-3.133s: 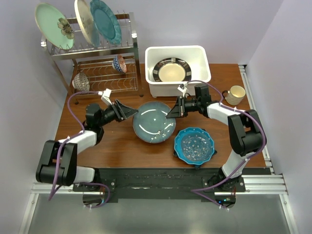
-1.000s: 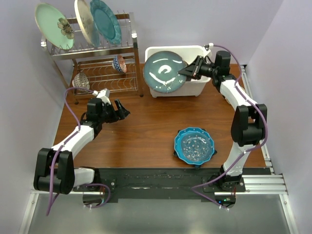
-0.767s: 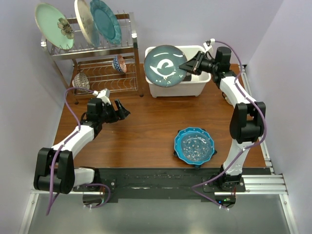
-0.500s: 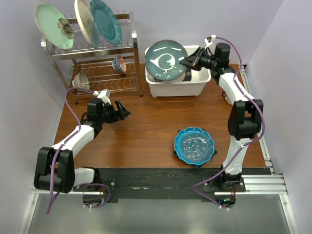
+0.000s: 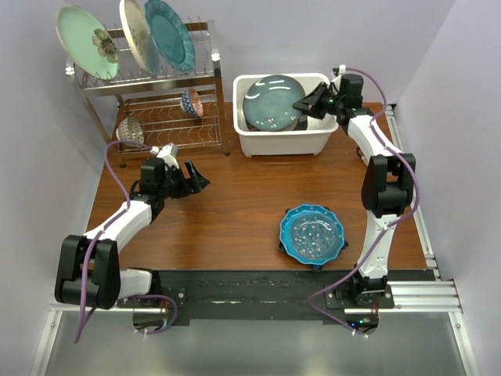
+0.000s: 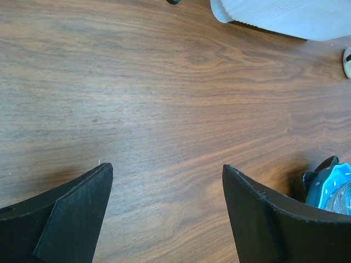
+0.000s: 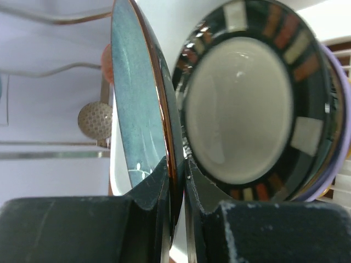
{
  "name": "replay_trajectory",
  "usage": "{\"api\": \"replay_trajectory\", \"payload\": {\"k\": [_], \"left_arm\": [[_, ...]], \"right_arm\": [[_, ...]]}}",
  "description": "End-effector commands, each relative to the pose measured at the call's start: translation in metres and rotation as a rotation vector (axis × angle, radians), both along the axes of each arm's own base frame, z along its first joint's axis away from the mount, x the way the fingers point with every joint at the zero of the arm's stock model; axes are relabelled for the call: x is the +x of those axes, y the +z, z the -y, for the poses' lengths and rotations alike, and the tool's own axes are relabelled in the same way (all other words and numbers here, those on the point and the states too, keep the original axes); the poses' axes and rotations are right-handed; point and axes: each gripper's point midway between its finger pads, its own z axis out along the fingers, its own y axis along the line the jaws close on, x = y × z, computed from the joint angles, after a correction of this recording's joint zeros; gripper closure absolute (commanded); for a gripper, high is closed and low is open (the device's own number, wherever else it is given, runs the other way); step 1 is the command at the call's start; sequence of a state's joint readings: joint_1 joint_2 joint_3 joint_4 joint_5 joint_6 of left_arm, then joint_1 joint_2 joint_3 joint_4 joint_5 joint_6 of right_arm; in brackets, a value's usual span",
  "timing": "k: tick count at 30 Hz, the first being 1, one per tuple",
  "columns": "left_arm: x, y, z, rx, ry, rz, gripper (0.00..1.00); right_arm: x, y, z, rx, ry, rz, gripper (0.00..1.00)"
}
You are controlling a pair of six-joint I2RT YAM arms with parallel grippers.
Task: Place the plates into the plastic bin on the countertop
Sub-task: Place the plate in the plastic bin.
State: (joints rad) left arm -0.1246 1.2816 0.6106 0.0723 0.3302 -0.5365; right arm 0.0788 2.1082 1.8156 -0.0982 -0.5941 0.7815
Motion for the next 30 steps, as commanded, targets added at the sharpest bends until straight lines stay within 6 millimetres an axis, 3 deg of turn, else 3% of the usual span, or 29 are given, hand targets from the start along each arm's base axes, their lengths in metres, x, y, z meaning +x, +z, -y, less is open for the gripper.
{"api": "replay_trajectory", "payload": {"k": [1, 10, 18, 27, 30], "left_arm": [[0.006, 0.008, 0.002, 0.005, -0.024, 0.045, 0.15], [0.006, 0.006, 0.003, 0.003, -0.030, 0.038, 0.14], [0.006, 0.003, 0.003, 0.005, -0.029, 0.033, 0.14], [0.005, 0.006, 0.004, 0.004, -0.036, 0.043, 0.14], [0.005, 0.005, 0.004, 0.004, -0.036, 0.040, 0.14]], "right_arm": [[0.018, 0.069, -0.001, 0.038, -0.008, 0.196, 1.00], [0.028, 0.040, 0.000, 0.023, -0.020, 0.140, 1.00], [0.030, 0.030, 0.001, 0.014, -0.019, 0.118, 1.00], [0.028, 0.012, 0.009, -0.030, -0.051, 0.072, 0.85], [0.026, 0.009, 0.012, -0.047, -0.062, 0.051, 0.75]]}}
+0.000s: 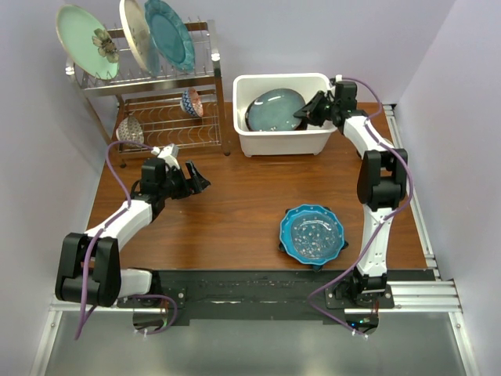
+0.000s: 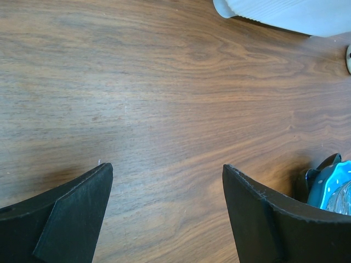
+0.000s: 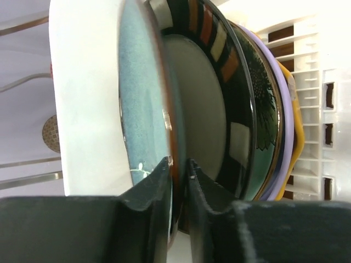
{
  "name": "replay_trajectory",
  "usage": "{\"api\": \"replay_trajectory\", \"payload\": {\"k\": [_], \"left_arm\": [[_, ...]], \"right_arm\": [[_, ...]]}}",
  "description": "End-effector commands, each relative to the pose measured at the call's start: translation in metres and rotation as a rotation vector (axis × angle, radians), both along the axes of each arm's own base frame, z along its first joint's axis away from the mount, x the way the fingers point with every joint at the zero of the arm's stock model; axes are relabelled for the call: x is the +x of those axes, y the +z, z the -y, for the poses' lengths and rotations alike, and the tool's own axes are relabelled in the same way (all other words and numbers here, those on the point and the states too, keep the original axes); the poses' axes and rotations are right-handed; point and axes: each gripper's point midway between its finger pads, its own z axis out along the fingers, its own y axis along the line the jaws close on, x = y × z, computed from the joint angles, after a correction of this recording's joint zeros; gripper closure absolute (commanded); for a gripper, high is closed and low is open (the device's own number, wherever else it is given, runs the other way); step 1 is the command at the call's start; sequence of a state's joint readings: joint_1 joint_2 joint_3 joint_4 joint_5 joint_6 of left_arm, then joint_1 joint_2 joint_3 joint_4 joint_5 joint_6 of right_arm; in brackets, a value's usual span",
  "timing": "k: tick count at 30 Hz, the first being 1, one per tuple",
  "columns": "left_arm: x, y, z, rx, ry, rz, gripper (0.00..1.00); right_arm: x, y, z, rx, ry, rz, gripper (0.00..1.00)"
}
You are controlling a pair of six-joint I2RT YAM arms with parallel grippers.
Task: Place the plates into the plastic bin on the countertop
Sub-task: Place the plate in the plastic bin.
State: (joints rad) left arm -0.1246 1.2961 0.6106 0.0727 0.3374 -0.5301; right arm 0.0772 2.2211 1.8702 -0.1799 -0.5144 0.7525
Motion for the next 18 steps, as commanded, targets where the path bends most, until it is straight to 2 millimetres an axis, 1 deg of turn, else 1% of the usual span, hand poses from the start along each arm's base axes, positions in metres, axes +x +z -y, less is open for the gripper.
{"api": "replay_trajectory", "payload": {"k": [1, 2, 3, 4, 5, 6, 7, 9, 10, 12, 13, 14, 15, 16, 18], "left_arm": [[0.005, 0.010, 0.003, 0.002, -0.027, 0.052, 0.14], [0.006, 0.010, 0.003, 0.001, -0.027, 0.053, 0.14], [0.006, 0.010, 0.003, 0.002, -0.026, 0.054, 0.14], [0.005, 0.010, 0.003, 0.002, -0.026, 0.054, 0.14], [0.006, 0.010, 0.003, 0.003, -0.024, 0.055, 0.14], [0.005, 0.011, 0.003, 0.001, -0.027, 0.055, 0.14], [0.005, 0.010, 0.003, 0.001, -0.025, 0.054, 0.14], [0.005, 0.011, 0.003, -0.001, -0.027, 0.056, 0.14], [0.005, 0.011, 0.003, -0.001, -0.027, 0.056, 0.14], [0.005, 0.010, 0.004, -0.004, -0.025, 0.054, 0.14], [0.004, 0.011, 0.005, -0.008, -0.028, 0.054, 0.14], [0.004, 0.012, 0.006, -0.010, -0.032, 0.058, 0.14], [0.004, 0.013, 0.006, -0.010, -0.033, 0.061, 0.14], [0.003, 0.013, 0.007, -0.013, -0.035, 0.062, 0.14], [0.003, 0.015, 0.009, -0.017, -0.042, 0.069, 0.14]], "right_arm": [[0.010, 0.069, 0.000, 0.011, 0.004, 0.168, 0.70], [0.009, 0.068, 0.001, 0.004, 0.003, 0.156, 0.67], [0.008, 0.071, 0.002, 0.000, 0.004, 0.156, 0.64], [0.007, 0.072, 0.002, -0.008, 0.004, 0.152, 0.59], [0.004, 0.071, 0.004, -0.025, 0.003, 0.143, 0.57], [0.003, 0.075, 0.007, -0.039, -0.009, 0.144, 0.54], [0.001, 0.076, 0.009, -0.051, -0.011, 0.142, 0.48], [-0.004, 0.077, 0.014, -0.092, -0.023, 0.125, 0.43], [-0.007, 0.082, 0.017, -0.104, -0.028, 0.126, 0.39], [-0.014, 0.083, 0.021, -0.138, -0.027, 0.110, 0.37], [-0.018, 0.094, 0.023, -0.152, -0.040, 0.126, 0.37], [-0.021, 0.094, 0.026, -0.164, -0.045, 0.128, 0.36], [-0.025, 0.100, 0.027, -0.168, -0.054, 0.141, 0.34], [-0.029, 0.115, 0.031, -0.173, -0.074, 0.170, 0.32], [-0.034, 0.123, 0.033, -0.181, -0.079, 0.190, 0.31]]}}
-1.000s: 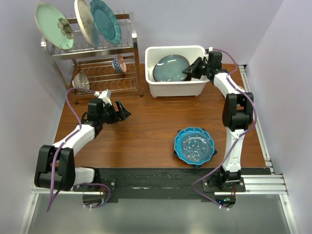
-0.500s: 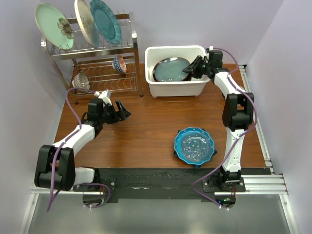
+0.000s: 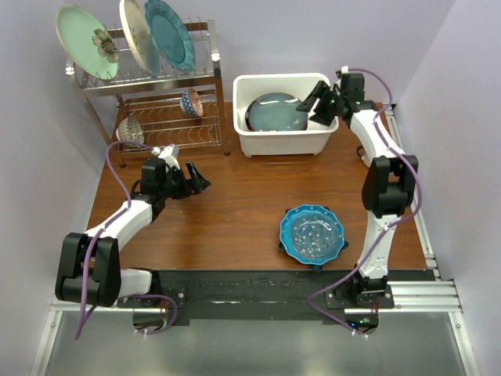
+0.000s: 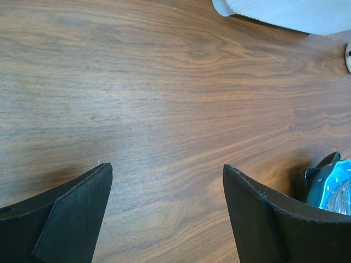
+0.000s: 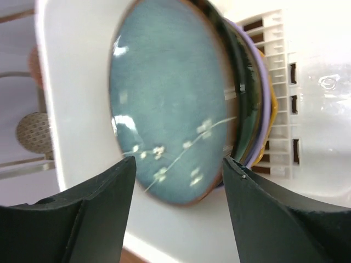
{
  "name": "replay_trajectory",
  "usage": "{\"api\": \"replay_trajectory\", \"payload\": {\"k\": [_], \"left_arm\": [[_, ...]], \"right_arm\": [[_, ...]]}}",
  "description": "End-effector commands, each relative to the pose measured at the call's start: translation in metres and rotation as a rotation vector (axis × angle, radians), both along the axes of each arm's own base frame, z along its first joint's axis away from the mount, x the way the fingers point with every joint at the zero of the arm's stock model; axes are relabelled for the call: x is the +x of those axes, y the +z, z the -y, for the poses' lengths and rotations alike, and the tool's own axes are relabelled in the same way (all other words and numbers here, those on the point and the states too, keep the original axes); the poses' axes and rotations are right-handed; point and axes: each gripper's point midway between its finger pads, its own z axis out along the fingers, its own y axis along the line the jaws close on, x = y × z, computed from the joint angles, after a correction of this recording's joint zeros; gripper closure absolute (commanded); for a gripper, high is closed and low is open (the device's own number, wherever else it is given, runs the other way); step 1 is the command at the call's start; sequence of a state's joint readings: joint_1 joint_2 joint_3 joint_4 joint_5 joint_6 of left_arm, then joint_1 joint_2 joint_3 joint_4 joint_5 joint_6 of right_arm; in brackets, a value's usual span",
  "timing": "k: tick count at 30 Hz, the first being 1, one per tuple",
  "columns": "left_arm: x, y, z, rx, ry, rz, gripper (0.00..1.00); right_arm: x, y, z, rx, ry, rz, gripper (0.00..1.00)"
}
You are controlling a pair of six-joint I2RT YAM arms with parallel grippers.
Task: Place the plates into the plastic bin on the countertop
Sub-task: Place the plate in the plastic bin, then pick up the plate at the center of the board.
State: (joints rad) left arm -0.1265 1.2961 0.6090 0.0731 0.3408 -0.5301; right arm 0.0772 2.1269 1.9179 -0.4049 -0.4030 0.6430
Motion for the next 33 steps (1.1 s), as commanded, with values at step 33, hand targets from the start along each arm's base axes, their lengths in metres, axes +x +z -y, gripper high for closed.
{"api": "replay_trajectory", "payload": {"k": [33], "left_arm": [[-0.038, 0.049, 0.151, -0.079, -0.496, 0.141, 0.20]], "right_arm": [[-0.198, 0.083, 0.029, -0.111, 0.008, 0.229, 0.29]]}}
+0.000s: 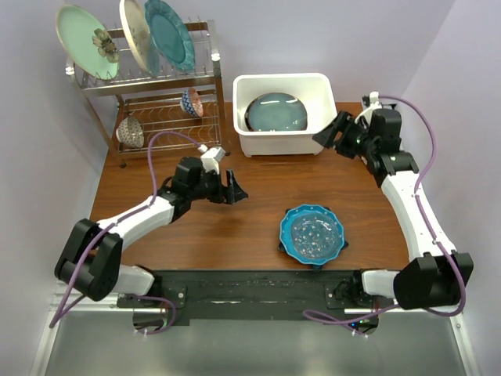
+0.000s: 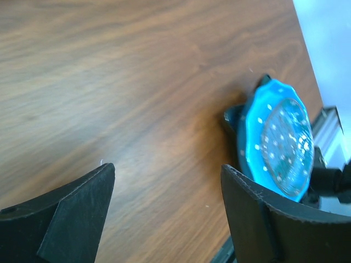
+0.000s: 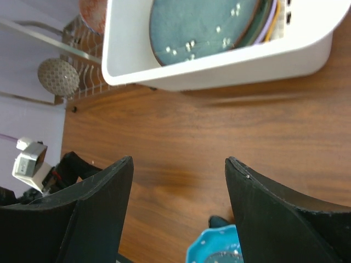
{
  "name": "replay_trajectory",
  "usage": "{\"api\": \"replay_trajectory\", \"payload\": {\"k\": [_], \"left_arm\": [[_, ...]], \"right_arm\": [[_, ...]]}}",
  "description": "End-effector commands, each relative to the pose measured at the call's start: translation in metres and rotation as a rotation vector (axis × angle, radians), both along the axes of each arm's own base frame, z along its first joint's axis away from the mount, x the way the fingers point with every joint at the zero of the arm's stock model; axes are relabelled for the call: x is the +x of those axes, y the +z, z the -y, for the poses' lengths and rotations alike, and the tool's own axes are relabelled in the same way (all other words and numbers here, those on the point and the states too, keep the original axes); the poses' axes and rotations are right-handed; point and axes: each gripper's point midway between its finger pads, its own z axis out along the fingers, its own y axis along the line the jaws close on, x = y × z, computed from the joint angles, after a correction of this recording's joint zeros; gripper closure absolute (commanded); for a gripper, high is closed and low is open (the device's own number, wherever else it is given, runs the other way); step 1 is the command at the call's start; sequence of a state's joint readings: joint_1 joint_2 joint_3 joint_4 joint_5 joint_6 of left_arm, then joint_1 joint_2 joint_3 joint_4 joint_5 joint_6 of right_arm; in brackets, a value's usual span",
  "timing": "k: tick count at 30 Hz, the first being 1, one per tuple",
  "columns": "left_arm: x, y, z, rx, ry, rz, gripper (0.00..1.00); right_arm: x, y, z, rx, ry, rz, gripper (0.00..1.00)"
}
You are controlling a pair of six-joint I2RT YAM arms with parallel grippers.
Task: Place the plates into the plastic bin on the countertop
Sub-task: Pick up the plate at the center of the board.
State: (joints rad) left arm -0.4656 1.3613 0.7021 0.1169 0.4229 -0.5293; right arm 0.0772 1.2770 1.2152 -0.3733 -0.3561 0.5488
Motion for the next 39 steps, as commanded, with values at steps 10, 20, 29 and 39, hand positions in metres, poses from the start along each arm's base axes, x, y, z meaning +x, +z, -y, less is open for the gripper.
{"api": "replay_trajectory", "payload": {"k": [10, 20, 29, 39], "left_arm": [[-0.024, -0.014, 0.077, 0.008, -0.251, -0.017, 0.41], [-0.037, -0.024, 0.110, -0.002, -0.334, -0.050, 0.48], [-0.045, -0.027, 0.130, -0.023, -0.382, -0.064, 0.49], [-0.055, -0.034, 0.148, -0.025, -0.425, -0.084, 0.50]], "right_arm": [[-0.051, -0.079, 0.006, -0.060, 0.032, -0.136, 0.29], [-0.092, -0.113, 0.015, -0.117, 0.045, -0.236, 0.36], [-0.128, -0.153, 0.024, -0.153, 0.021, -0.355, 0.40], [-0.137, -0.164, 0.025, -0.162, 0.028, -0.369, 0.40]]}}
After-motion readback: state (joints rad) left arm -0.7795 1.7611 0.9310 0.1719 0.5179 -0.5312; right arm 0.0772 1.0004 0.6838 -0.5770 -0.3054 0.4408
